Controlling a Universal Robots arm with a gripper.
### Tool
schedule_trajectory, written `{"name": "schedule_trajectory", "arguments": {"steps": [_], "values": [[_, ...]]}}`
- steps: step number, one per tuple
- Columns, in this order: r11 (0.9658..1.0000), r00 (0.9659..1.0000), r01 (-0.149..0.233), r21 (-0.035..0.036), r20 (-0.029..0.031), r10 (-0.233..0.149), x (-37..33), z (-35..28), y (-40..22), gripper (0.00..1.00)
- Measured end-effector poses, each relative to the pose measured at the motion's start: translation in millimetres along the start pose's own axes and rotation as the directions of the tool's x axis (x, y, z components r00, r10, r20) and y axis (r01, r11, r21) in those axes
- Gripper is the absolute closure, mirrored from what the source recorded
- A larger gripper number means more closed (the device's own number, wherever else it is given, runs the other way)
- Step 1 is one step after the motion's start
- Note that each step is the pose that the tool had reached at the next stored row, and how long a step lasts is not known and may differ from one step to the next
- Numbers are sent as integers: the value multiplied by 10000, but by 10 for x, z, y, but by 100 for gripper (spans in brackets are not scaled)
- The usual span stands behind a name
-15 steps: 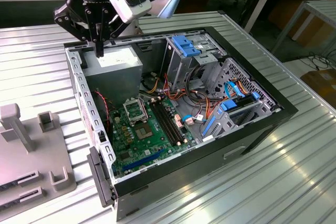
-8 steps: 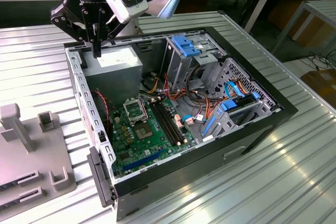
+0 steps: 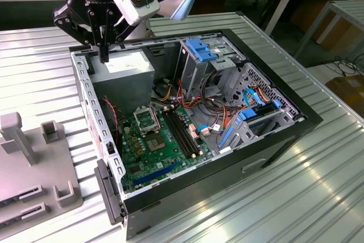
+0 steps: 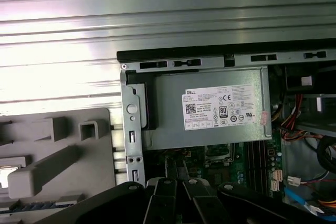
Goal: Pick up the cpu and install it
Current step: 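Reach for the cpu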
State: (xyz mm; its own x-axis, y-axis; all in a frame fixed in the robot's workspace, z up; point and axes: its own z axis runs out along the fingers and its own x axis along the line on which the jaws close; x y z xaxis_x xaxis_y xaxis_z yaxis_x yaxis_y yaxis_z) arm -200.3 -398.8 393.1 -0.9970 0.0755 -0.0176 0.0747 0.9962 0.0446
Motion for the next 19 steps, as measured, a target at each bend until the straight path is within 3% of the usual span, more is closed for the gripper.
{"name": "schedule_trajectory", "arguments": {"steps": [19], "values": [[10000, 10000, 2, 0, 0, -2, 107, -3, -8, 89]]}}
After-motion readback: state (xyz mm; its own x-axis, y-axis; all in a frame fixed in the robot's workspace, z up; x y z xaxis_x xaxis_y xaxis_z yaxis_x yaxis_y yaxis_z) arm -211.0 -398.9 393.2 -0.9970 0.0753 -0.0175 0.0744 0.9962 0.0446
